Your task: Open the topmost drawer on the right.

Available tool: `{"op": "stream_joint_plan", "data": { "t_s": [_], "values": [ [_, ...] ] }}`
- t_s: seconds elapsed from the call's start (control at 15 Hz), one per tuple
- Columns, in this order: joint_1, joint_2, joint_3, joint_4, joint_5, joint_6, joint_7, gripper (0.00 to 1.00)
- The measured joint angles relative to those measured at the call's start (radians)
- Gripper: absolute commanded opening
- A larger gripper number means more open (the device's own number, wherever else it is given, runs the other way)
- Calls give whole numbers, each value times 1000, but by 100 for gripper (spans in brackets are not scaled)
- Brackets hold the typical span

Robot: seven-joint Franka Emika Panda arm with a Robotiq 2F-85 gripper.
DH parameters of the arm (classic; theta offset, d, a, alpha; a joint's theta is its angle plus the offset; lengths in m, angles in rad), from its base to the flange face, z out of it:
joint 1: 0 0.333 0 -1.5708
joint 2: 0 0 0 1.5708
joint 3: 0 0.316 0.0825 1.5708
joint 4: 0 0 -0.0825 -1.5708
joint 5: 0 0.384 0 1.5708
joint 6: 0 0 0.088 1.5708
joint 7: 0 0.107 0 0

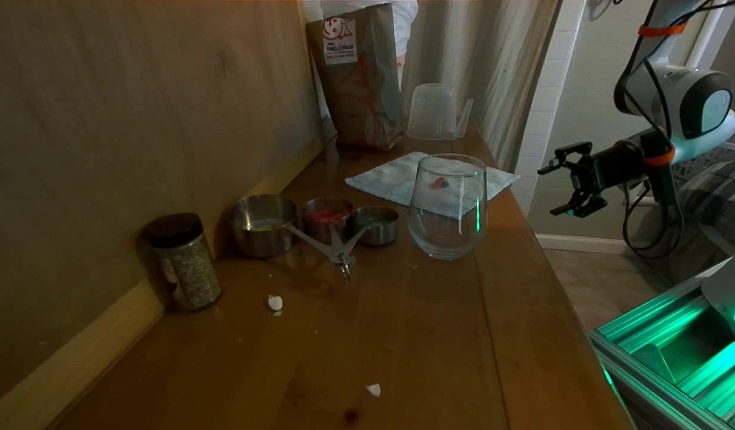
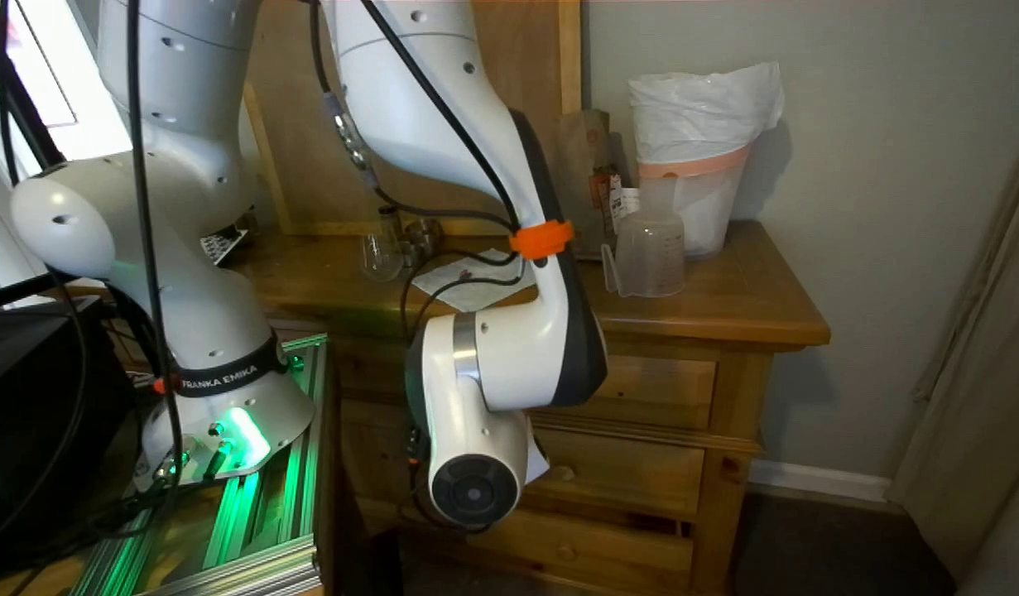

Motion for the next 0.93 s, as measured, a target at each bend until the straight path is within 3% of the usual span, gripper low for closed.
{"op": "stream_joint_plan", "data": {
  "t_s": [0.93],
  "values": [
    [0,350,55,288,44,-237,38,100]
  ]
}}
